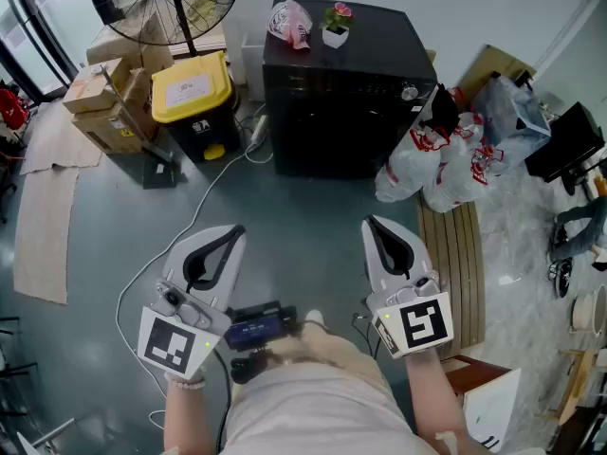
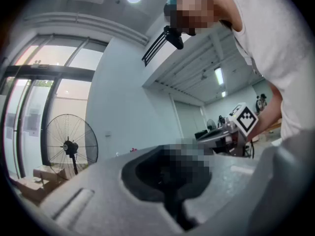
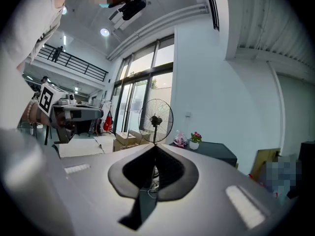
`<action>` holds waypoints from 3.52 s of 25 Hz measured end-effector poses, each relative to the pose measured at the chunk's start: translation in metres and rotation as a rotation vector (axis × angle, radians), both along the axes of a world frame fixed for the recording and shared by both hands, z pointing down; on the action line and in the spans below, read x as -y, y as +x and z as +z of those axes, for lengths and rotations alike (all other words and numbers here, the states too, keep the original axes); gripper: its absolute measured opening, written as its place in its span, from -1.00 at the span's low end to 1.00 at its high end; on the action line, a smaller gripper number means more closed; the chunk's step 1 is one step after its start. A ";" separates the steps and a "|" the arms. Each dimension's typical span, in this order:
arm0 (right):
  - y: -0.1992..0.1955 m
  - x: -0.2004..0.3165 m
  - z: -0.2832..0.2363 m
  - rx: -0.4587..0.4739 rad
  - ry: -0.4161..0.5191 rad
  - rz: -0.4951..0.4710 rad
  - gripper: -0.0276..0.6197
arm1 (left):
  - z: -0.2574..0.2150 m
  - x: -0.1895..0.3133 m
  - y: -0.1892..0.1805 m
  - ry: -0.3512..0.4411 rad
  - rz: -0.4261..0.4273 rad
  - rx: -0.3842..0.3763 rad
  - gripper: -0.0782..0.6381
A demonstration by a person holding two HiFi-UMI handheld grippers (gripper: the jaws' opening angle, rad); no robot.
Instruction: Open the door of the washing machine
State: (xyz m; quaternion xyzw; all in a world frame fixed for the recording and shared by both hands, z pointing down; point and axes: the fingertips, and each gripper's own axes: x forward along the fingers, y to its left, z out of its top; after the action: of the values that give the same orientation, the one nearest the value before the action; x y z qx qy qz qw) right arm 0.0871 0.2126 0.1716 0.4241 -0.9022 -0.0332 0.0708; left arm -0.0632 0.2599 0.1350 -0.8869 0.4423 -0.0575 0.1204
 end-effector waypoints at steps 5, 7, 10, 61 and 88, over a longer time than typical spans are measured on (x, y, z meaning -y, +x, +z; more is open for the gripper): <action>-0.003 0.005 -0.002 -0.001 0.012 -0.005 -0.91 | -0.001 0.005 -0.007 0.013 -0.009 -0.002 -0.79; -0.004 0.006 -0.003 -0.002 0.015 -0.007 -0.91 | -0.003 0.006 -0.009 0.019 -0.012 -0.003 -0.79; -0.006 0.005 -0.003 -0.004 0.017 -0.011 -0.91 | -0.005 0.005 -0.011 0.029 -0.013 -0.008 -0.79; -0.040 0.007 -0.011 0.066 0.055 0.101 -0.49 | -0.015 0.012 -0.075 0.096 0.042 -0.078 -0.57; -0.049 0.191 -0.009 0.099 0.042 -0.062 -0.49 | -0.012 0.174 -0.072 0.070 -0.110 -0.045 -0.54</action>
State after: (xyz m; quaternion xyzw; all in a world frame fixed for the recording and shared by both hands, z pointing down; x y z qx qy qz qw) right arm 0.0381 0.0220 0.1623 0.3987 -0.9163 -0.0335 0.0162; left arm -0.1353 0.0854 0.1230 -0.8576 0.4947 -0.0284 0.1380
